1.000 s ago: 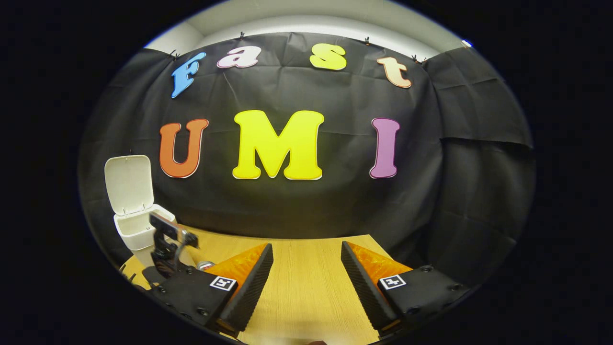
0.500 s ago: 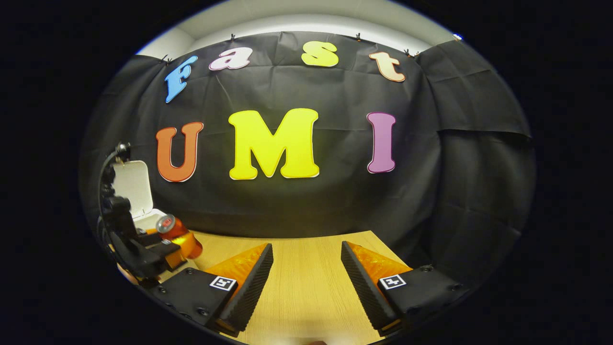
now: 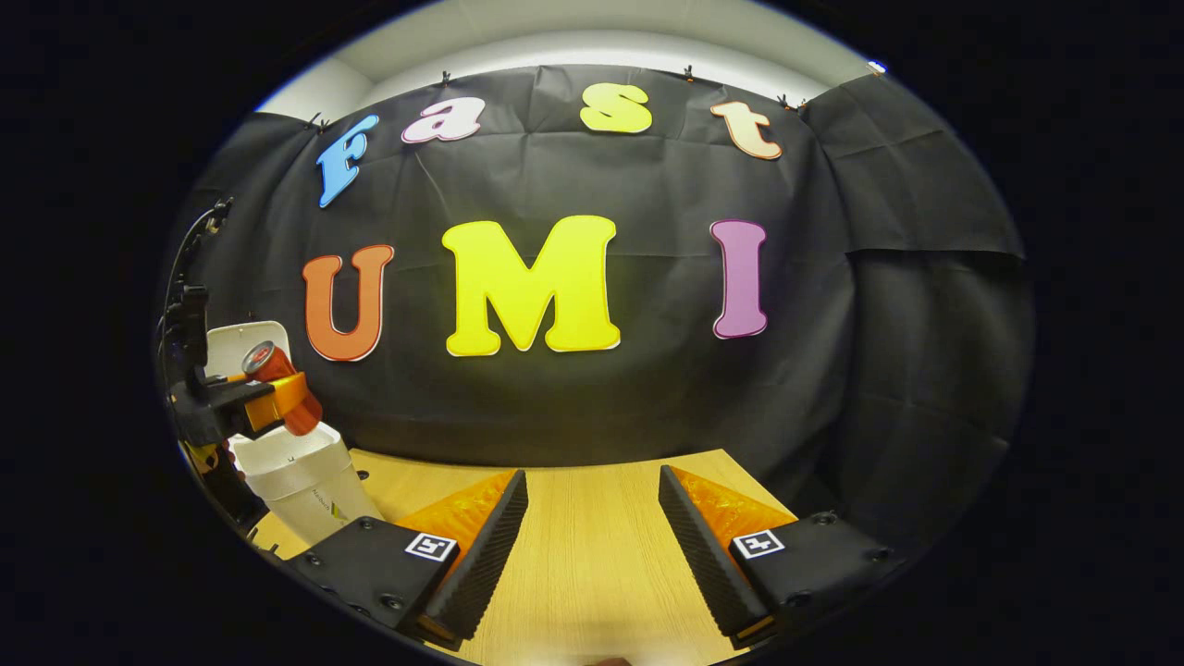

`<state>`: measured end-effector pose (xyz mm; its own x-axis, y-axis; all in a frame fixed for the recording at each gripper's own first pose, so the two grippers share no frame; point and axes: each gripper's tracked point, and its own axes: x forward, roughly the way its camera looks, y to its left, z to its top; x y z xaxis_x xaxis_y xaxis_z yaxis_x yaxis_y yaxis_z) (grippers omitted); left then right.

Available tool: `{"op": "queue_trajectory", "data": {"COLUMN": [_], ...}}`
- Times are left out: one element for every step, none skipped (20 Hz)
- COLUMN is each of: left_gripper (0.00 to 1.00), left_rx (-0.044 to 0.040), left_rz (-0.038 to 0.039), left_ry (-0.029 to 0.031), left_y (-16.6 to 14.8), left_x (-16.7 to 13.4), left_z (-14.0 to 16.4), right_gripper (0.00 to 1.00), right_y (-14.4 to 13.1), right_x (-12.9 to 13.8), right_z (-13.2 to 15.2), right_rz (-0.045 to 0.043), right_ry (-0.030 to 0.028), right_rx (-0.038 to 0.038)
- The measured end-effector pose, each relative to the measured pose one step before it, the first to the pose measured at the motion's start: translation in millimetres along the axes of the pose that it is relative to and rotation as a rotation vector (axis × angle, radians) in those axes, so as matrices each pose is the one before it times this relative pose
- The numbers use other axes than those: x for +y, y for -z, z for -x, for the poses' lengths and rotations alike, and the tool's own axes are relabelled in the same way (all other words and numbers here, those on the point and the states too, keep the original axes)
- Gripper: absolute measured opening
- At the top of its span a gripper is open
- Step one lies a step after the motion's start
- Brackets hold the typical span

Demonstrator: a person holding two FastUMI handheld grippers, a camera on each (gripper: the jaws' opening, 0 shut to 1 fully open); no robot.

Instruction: Press the lid of the desktop garbage bin to open it, pick up the crumpled paper on the desktop and throw it into the bin, then pick up the pop can on the desktop and drop it into the bin, and finally close the garbage bin lid.

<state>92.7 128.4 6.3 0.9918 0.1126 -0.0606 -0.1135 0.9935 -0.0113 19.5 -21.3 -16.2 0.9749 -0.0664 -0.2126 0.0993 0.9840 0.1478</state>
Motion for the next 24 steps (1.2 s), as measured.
{"op": "queue_trajectory", "data": {"left_gripper": [0.82,0.82,0.82,0.82,0.82,0.82,0.82,0.82,0.82,0.82,0.82,0.82,0.85,0.86,0.95,0.99,1.00,1.00,1.00,1.00,0.99,0.99,0.99,1.00], "left_rx": [0.00580,0.00613,0.00527,0.00569,0.00295,0.00361,0.00529,0.00210,0.00339,0.00494,0.00254,0.00739,-0.00052,0.00180,-0.00079,-0.00188,-0.00521,-0.00674,-0.01023,-0.01028,-0.01207,-0.01167,-0.01639,-0.01641], "left_rz": [-0.00304,-0.00035,0.00011,-0.00029,-0.00115,-0.00383,-0.00499,-0.00026,0.00099,0.00094,0.00262,0.00149,0.00573,0.00411,0.00006,-0.00154,-0.00452,-0.00548,-0.00435,0.00265,0.00388,0.00508,-0.00307,0.00064], "left_ry": [-0.01991,-0.01844,-0.01901,-0.01981,-0.01774,-0.01592,-0.01512,-0.01160,-0.00839,-0.01009,-0.00886,-0.00378,-0.00811,-0.00489,0.00109,-0.00112,0.00613,0.00927,0.01224,0.01359,0.01062,0.00557,-0.00168,-0.00003], "left_y": [1.85,0.89,2.46,1.76,0.64,1.13,2.59,0.75,1.26,1.81,1.16,2.31,0.38,0.54,-0.96,-2.34,-3.05,-3.52,-7.16,-9.75,-9.75,-7.69,-10.15,-8.77], "left_x": [8.54,7.06,8.16,7.67,5.84,5.78,5.46,4.16,3.00,2.37,2.48,2.52,2.29,1.55,-0.17,0.88,-0.30,-1.01,-2.54,-4.13,-2.95,-0.31,2.12,2.02], "left_z": [-0.65,-1.86,-0.77,-0.57,-1.46,-1.38,-1.16,-1.10,-0.68,-1.20,-0.72,0.77,-0.79,1.05,-0.18,1.26,-0.32,1.28,1.50,0.39,-0.94,-2.06,-1.90,-2.38], "right_gripper": [0.92,0.92,0.92,0.92,0.92,0.92,0.92,0.92,0.92,0.92,0.92,0.92,0.92,0.92,0.92,0.92,0.92,0.92,0.92,0.92,0.92,0.92,0.92,0.92], "right_y": [0.03,0.52,1.13,0.60,0.49,-0.17,0.18,-1.00,0.12,-0.53,0.01,0.46,0.75,0.22,0.92,0.49,1.09,0.95,0.58,-0.02,0.51,-1.08,-0.26,-0.47], "right_x": [1.38,1.02,1.70,1.19,0.53,-0.04,-1.16,-0.32,-0.31,-0.14,-0.60,0.19,0.04,0.29,0.70,0.54,0.74,0.98,2.10,1.22,1.23,1.74,1.71,0.94], "right_z": [0.11,0.46,-0.33,-0.29,-0.08,-0.17,-0.37,0.07,-1.07,-0.36,-0.61,-0.17,-0.38,-0.32,-0.89,-0.04,0.08,-0.21,-0.80,-0.01,0.08,-0.13,0.00,0.27], "right_rz": [-0.00041,0.00050,0.00124,0.00156,0.00294,0.00315,0.00054,-0.00334,-0.00432,-0.00326,-0.00196,-0.00017,0.00134,0.00215,0.00194,0.00083,0.00012,-0.00036,-0.00119,-0.00181,-0.00273,-0.00308,-0.00206,-0.00116], "right_ry": [-0.00316,-0.00278,-0.00279,-0.00325,-0.00293,-0.00015,-0.00013,-0.00100,-0.00090,-0.00086,-0.00158,-0.00223,-0.00237,-0.00299,-0.00307,-0.00420,-0.00447,-0.00566,-0.00616,-0.00588,-0.00672,-0.00728,-0.00604,-0.00369], "right_rx": [-0.00011,0.00057,0.00146,0.00094,0.00116,0.00063,-0.00007,-0.00043,-0.00041,-0.00003,0.00085,0.00183,0.00106,0.00144,0.00295,0.00290,0.00202,0.00443,0.00324,0.00193,0.00173,-0.00104,-0.00231,-0.00056]}}
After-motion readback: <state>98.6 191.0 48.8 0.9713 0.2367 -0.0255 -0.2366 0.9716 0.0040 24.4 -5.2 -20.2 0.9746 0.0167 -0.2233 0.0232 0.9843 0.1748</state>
